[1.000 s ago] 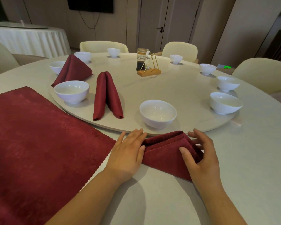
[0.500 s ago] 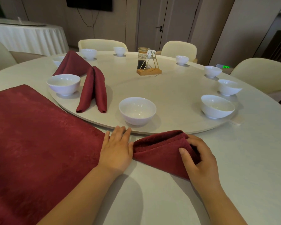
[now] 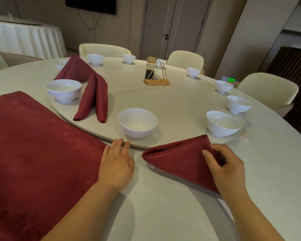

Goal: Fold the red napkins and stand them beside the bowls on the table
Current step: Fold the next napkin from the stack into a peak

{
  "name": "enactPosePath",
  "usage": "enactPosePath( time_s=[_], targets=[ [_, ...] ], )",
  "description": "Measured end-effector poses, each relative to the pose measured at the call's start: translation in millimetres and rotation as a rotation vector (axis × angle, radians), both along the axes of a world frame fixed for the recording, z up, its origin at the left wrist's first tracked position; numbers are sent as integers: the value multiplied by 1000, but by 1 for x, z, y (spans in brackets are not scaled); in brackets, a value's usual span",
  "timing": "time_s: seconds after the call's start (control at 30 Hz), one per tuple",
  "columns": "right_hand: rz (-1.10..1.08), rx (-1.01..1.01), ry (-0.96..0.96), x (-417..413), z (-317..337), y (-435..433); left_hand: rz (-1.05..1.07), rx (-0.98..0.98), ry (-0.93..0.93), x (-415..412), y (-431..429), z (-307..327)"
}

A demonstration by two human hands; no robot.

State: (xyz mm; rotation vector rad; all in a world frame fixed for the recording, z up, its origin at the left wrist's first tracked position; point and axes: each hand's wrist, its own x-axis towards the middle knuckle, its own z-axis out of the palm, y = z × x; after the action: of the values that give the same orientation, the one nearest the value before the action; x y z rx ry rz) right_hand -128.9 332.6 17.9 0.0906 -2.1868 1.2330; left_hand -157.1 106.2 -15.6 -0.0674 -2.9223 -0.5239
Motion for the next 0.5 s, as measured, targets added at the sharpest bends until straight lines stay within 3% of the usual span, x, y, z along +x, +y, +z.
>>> enactPosePath(
  time_s=[0.27, 0.5],
  targets=[
    [-221, 6, 110, -49, 54, 14, -6, -60, 7, -3, -4, -1],
    [-273, 147, 21, -105, 44, -16, -48, -46, 109, -8, -1, -9]
  ],
)
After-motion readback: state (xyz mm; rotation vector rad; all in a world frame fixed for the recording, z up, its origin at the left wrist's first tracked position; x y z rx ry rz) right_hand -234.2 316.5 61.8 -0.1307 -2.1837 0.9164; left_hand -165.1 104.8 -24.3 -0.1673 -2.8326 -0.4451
